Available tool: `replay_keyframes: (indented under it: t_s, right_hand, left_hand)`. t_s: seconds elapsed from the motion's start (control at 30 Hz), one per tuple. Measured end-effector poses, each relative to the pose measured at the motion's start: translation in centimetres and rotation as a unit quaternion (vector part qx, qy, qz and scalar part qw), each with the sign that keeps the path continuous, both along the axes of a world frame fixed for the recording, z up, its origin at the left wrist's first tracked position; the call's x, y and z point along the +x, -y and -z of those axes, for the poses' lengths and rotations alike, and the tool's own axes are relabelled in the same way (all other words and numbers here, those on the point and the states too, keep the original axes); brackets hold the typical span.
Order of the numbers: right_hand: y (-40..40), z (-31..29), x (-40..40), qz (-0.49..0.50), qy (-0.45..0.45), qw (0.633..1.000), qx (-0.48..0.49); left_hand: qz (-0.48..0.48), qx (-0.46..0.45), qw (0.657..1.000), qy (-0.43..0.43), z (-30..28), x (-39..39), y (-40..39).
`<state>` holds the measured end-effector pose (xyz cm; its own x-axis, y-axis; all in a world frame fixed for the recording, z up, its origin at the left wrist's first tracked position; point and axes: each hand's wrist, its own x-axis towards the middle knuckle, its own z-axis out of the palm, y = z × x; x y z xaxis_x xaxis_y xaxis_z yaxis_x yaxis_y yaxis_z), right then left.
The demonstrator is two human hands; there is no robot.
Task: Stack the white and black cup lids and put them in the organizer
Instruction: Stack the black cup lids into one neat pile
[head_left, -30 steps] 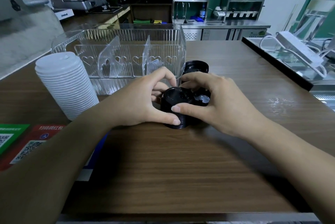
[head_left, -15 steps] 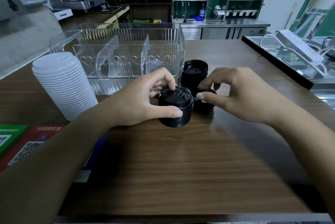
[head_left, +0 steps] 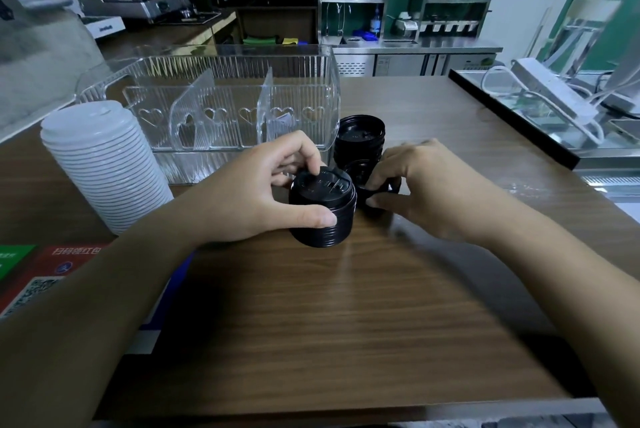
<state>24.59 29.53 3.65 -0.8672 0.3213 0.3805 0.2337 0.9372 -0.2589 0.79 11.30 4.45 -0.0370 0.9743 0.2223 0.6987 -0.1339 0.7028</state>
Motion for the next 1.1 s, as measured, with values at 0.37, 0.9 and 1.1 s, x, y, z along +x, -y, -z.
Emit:
replay_keyframes:
  t_s: [0.37, 0.9, 1.1]
  right_hand:
    - [0.7, -0.3, 0.0, 0.027, -0.010, 0.998, -0.057]
    - [1.3, -2.0, 0.7, 0.019, -0.073, 0.984, -0.160]
    - [1.3, -2.6, 0.8, 0.004, -0.178, 0.950, -0.255]
  left_hand:
    - [-0.010, -0.002, 1.000, -0.011, 0.0, 0.3, 0.0]
    - [0.005, 0.010, 1.000, 0.002, 0.2, -0.1, 0.0]
    - [-0.006, 0.094, 0.995, 0.025, 0.1, 0.1, -0.1]
